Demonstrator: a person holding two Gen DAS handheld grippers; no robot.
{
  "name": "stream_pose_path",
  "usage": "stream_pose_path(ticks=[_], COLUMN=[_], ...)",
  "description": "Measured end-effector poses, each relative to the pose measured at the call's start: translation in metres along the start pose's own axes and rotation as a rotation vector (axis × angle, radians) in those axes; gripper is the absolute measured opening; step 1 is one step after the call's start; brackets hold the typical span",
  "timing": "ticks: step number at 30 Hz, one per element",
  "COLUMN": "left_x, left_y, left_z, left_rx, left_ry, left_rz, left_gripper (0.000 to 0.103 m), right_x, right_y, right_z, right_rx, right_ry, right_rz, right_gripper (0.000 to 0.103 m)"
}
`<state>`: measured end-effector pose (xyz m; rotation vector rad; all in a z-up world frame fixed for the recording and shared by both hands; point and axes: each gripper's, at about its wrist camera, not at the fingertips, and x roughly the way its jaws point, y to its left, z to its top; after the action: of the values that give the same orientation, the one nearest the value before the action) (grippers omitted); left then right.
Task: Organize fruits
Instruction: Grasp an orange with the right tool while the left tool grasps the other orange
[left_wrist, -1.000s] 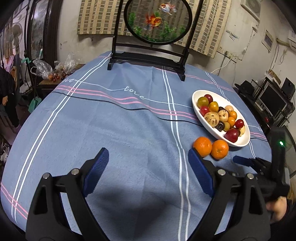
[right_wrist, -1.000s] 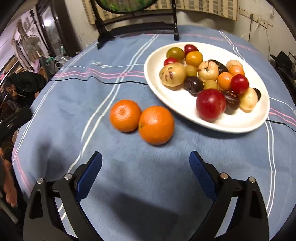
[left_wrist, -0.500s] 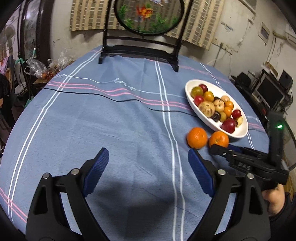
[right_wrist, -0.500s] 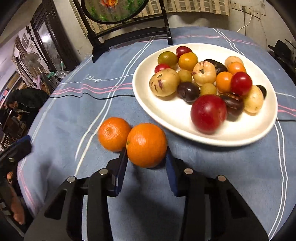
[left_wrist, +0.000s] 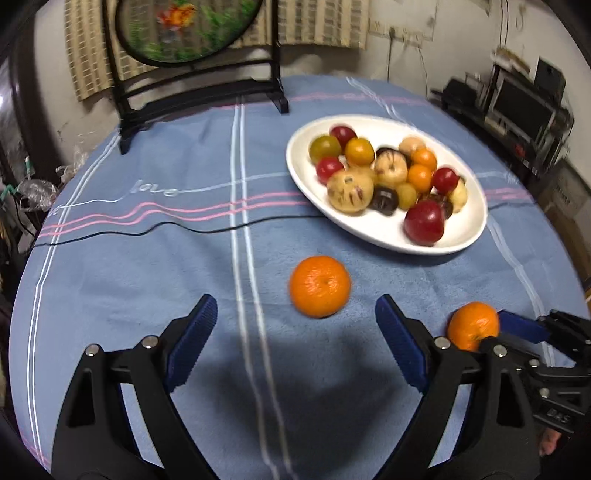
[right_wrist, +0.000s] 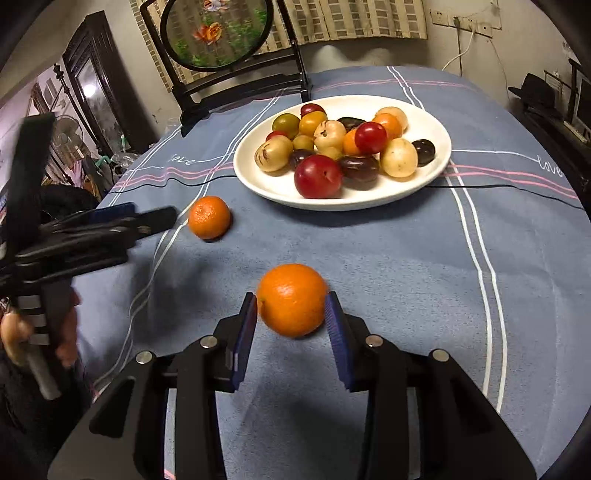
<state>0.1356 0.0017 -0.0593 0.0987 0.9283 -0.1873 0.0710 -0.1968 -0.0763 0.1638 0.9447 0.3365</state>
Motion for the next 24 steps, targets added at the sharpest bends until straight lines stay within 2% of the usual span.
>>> stream_pose_path(ticks=[3, 9, 17, 18, 20, 22, 24], left_x=[0.013, 0.019, 0.023, 0.026, 0.033, 0.041, 0.051], left_y=[-0.001, 0.004, -0.001, -0.002, -0.002, -0.003, -0.009], left_z=[0.0, 0.0, 0.003, 0.003, 0.004, 0.006, 0.006], left_rx=[-0.001, -0.028, -0.014, -0.019, -0.026, -0.035, -0.009], left_ry=[0.027, 0.045, 0.034, 0.034, 0.048, 0.068, 0.079], left_rz=[0.009, 0.0, 0.008, 0.01, 0.005, -0.035, -0.012], left_gripper=[0.089, 0.089, 0.088, 0.087, 0.065, 0.061, 0.061], right_x=[0.009, 0.032, -0.023, -0.028, -0.033, -0.033, -0.033], right_y=[-0.002, -0.006, -0.01, -0.013, -0.022, -0.029, -0.032], right_z=[0.006, 0.012, 0.0, -0.002, -0.005, -0.008, -0.009], right_rx=[0.004, 0.062, 0.044, 0.053, 0.078, 0.1, 0.116], right_ry=[0.002, 0.053, -0.052, -0.058, -0.062, -0.061, -0.059], right_rz=[0.021, 0.139, 0.069, 0.061, 0.056, 0.053, 0.061], right_gripper=[0.042, 0.042, 0.041, 0.041, 0.041, 0.041, 0.041])
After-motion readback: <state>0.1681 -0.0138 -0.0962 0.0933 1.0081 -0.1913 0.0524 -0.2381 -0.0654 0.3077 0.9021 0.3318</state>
